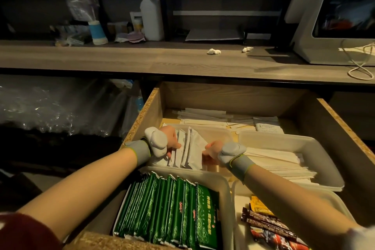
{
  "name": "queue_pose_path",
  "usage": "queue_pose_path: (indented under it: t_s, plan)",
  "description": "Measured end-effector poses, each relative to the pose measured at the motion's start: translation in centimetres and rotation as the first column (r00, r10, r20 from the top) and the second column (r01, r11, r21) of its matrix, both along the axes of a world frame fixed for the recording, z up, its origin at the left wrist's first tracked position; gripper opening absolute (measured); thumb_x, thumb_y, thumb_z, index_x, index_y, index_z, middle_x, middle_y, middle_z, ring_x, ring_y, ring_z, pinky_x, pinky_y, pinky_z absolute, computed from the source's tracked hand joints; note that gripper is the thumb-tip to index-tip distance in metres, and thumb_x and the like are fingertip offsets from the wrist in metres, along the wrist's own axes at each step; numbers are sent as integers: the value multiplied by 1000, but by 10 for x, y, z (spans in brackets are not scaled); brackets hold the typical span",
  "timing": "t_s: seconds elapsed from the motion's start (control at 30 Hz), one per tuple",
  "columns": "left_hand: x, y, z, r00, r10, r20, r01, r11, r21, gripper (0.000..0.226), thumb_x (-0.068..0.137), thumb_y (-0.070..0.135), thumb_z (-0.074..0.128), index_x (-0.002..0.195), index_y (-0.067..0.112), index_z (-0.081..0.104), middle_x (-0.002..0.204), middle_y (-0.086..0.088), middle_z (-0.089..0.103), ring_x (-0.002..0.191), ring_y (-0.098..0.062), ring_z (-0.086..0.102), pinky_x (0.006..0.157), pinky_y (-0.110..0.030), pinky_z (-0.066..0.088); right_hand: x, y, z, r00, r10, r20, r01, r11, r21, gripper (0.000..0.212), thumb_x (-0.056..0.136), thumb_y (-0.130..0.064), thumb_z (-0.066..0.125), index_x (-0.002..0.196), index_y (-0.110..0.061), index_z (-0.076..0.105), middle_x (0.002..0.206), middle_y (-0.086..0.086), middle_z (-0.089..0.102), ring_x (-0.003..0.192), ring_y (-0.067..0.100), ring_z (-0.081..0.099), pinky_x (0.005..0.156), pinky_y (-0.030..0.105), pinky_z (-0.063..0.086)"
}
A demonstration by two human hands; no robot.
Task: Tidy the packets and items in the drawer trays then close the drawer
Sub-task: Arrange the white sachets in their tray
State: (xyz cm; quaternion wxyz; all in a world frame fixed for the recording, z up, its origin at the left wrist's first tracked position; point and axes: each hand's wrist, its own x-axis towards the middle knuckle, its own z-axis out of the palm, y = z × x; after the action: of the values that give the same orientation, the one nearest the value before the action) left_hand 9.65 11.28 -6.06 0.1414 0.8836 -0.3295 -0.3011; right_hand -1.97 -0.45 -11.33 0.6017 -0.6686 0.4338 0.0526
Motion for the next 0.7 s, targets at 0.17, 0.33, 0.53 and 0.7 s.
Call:
queue_pose_path:
  t_s: [0.17, 0.33, 0.53, 0.7]
  plan:
    - [4, 2, -8, 994, 40, -97, -44, 998, -40, 27, 88, 7, 61, 62, 6, 54, 59, -10, 56, 25, -5, 53, 40, -23, 51, -3, 0, 5, 993, -120, 11, 114, 968, 225, 13, 90, -7, 53, 101, -1, 56, 80, 12, 60, 69, 21, 61, 59, 27, 57]
    - [2, -7, 3, 999, 15, -31, -14, 1000, 23, 29, 91, 15, 58, 64, 7, 50, 65, -11, 51, 51, -24, 54, 47, -26, 44, -14, -1, 20, 994, -104, -30, 108, 960, 257, 19, 91, -16, 55, 103, -2, 51, 105, 14, 56, 97, 28, 58, 75, 34, 51]
    - [-2, -45, 32, 983, 51, 174, -47, 998, -29, 39, 94, 24, 51, 57, 11, 46, 57, -2, 48, 58, -21, 53, 58, -26, 44, -28, -34, 51, 974, -142, 176, 105, 974, 200, 28, 96, -14, 47, 121, -2, 51, 90, 11, 56, 75, 21, 57, 78, 36, 50]
    - [-16, -95, 39, 992, 4, 127, 7, 997, -83, 33, 95, 18, 46, 65, 7, 50, 66, -7, 53, 60, -23, 53, 61, -25, 44, -51, -85, 69, 935, -242, 260, 240, 970, 41, 13, 96, -14, 47, 97, -7, 57, 78, 6, 57, 67, 14, 53, 62, 26, 48]
